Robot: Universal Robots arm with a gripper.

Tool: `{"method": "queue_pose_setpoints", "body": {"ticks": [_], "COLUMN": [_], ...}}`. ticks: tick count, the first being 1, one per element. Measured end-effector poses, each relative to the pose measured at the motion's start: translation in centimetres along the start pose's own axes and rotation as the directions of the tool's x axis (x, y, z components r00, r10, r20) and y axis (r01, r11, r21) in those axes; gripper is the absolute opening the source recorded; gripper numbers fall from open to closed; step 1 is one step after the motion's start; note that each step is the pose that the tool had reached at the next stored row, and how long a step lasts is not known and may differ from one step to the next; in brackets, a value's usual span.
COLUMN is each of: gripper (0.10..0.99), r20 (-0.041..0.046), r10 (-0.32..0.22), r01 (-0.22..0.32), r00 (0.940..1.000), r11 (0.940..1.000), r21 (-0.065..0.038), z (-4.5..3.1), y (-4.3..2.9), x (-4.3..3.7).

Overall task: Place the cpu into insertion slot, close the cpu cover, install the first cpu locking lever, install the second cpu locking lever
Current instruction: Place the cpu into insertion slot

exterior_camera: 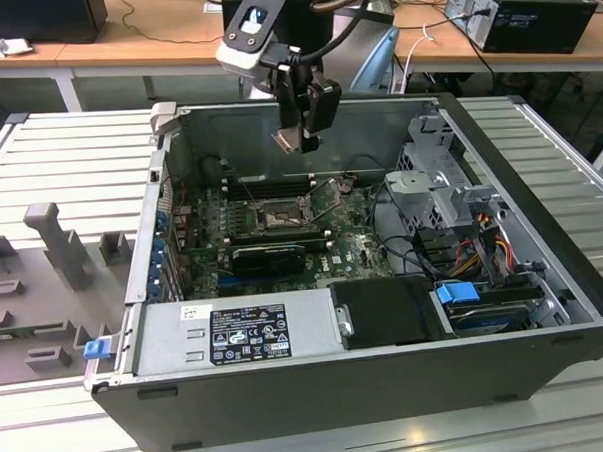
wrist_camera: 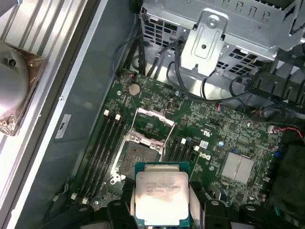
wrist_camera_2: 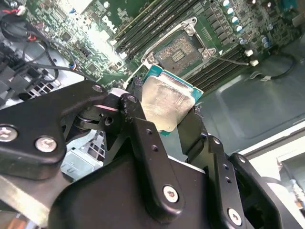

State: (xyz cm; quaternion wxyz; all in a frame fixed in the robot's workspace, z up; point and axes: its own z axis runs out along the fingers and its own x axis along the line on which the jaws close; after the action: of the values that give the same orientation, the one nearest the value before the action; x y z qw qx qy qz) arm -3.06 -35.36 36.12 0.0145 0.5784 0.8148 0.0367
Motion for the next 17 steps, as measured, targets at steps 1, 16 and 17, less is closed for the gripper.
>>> {"method": "queue_pose_setpoints", "body": {"ticks": [1,16,17], "gripper": [0.537,0.537,0.537], "r20": [0.0012,0.0118,0.0123], "r10": [0.015,0.157,0.164], "r01": [-0.015,-0.157,-0.164], "r00": [0.9999,0.9875,0.9864], "r11": [0.9999,0.9876,0.9865], "r21": [0.0,-0.004,-0.004], "z": [0.02,0.34,0.35], "y": [0.0,-0.03,-0.03], "x": [0.0,-0.01,-0.01]}}
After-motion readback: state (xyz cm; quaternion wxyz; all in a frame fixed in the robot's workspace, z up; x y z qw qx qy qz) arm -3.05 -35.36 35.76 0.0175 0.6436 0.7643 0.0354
